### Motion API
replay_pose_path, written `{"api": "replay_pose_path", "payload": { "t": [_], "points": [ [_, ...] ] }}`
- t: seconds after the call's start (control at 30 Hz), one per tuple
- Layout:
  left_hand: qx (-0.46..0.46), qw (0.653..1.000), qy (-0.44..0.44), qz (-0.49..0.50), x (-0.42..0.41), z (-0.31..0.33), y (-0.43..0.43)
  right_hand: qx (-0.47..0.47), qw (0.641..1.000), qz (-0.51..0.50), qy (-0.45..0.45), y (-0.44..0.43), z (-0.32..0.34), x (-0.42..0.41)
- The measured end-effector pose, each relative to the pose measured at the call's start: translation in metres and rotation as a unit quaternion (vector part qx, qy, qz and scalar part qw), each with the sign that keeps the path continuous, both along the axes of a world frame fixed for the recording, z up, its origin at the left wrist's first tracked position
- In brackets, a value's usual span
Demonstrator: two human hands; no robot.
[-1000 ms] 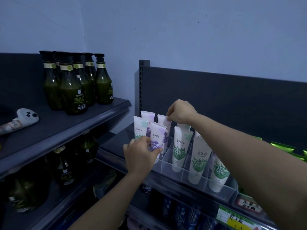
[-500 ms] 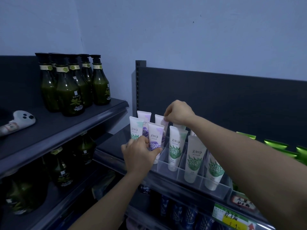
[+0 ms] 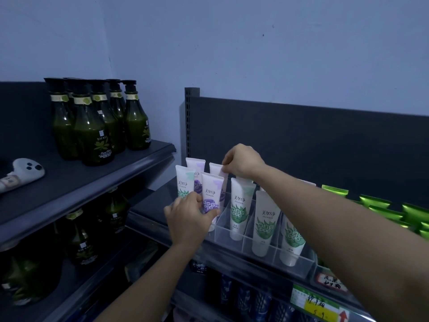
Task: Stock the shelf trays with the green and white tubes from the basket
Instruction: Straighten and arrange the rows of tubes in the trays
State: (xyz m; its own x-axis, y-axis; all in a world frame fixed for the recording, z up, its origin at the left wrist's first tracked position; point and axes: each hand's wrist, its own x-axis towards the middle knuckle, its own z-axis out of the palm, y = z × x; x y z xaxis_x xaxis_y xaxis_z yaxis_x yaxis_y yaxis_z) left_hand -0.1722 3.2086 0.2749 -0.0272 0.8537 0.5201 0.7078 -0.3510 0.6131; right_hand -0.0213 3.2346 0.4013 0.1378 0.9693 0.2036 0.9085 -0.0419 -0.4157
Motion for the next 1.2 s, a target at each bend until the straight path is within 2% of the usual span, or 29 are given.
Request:
{"api": "replay_pose_path", "payload": {
  "t": [0.17,0.27,0.37,0.43,0.53,0.73,0.9,1.03,1.2],
  "points": [
    [-0.013,1.0,0.004,0.006,-0.001,0.0,-0.002,0.001,0.999,0.018,0.027,-0.003,0.003,0.008],
    [0.064,0.997,-0.045,-0.008,0.005,0.002,-0.009,0.008,0.999,0.013,0.038,-0.009,0.009,0.019],
    [0.147,0.984,-0.063,-0.077,0.023,0.01,-0.031,0.005,1.0,-0.004,0.026,-0.018,0.013,0.035],
    [0.132,0.981,-0.064,-0.126,0.035,0.011,-0.042,-0.006,1.0,-0.013,0.007,-0.023,0.014,0.045],
    [0.047,0.984,-0.07,-0.158,0.048,0.003,-0.046,-0.02,0.999,-0.023,-0.017,-0.027,0.009,0.051],
    [-0.032,0.99,-0.059,-0.125,0.054,-0.002,-0.035,-0.007,0.999,-0.022,-0.025,-0.029,0.002,0.051],
    [-0.038,0.993,-0.039,-0.103,0.057,-0.005,-0.029,-0.008,1.0,-0.011,-0.016,-0.033,0.004,0.054],
    [-0.015,0.99,-0.063,-0.123,0.055,-0.008,-0.03,-0.008,1.0,-0.007,-0.008,-0.036,0.004,0.058],
    [-0.016,0.99,-0.033,-0.134,0.056,-0.006,-0.03,-0.009,1.0,0.0,0.005,-0.039,0.004,0.06]
  ]
}}
